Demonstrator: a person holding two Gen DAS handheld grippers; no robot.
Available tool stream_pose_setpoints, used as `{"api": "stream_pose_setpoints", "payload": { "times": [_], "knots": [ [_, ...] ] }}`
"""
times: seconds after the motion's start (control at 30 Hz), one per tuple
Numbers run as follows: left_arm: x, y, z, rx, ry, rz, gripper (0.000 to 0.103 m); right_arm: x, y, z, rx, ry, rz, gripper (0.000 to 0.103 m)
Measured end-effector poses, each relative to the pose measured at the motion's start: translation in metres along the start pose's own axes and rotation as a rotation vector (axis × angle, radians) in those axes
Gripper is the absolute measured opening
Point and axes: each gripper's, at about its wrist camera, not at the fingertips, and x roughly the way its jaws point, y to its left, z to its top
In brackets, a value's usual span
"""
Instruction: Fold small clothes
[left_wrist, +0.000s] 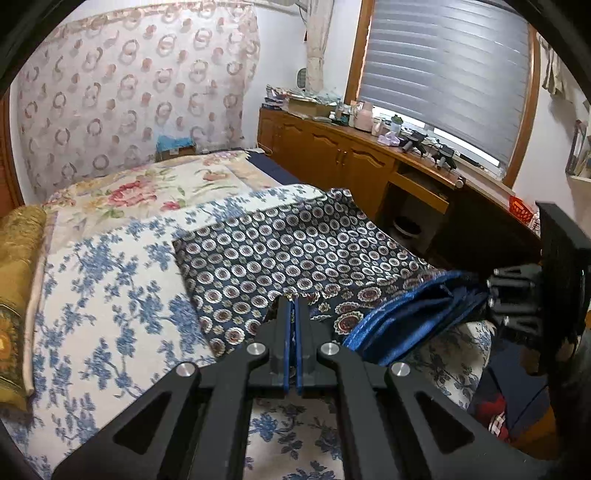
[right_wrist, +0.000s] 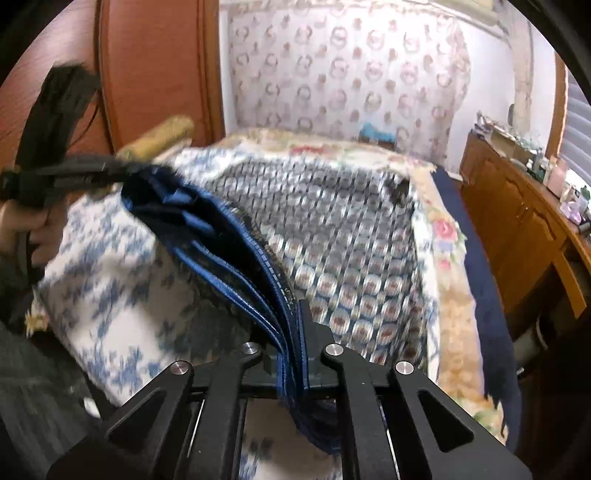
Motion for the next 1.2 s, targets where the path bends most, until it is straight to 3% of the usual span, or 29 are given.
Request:
{"api": "stream_pose_setpoints", "payload": {
  "times": [0.2, 0.37, 0.5, 0.7, 1.2],
  "knots": [
    [-0.015, 0.003, 0.001, 0.021, -0.016, -0.014, 0.002, 0.006, -0.010, 0.022, 0.026, -0.050, 0.000, 0.002],
    [-0.034, 0.014, 0.003, 0.039, -0.076, 0.072, 0.023, 0.015, -0.008, 0.036, -0.006, -0.058, -0.011, 0.002],
    [-0.038, 0.032, 0.009, 0.044, -0.089, 0.117, 0.025, 0.023, -0.005, 0.055, -0.060, -0.070, -0.017, 0.002],
    [-0.021, 0.061, 0.009, 0.019, -0.051, 0.153, 0.027, 0.053, -0.004, 0.082, -0.113, -0.067, -0.008, 0.002],
    [0.027, 0.101, 0.018, -0.047, 0.046, 0.136, 0.030, 0.128, -0.022, 0.133, -0.145, -0.018, 0.052, 0.001]
  ]
}}
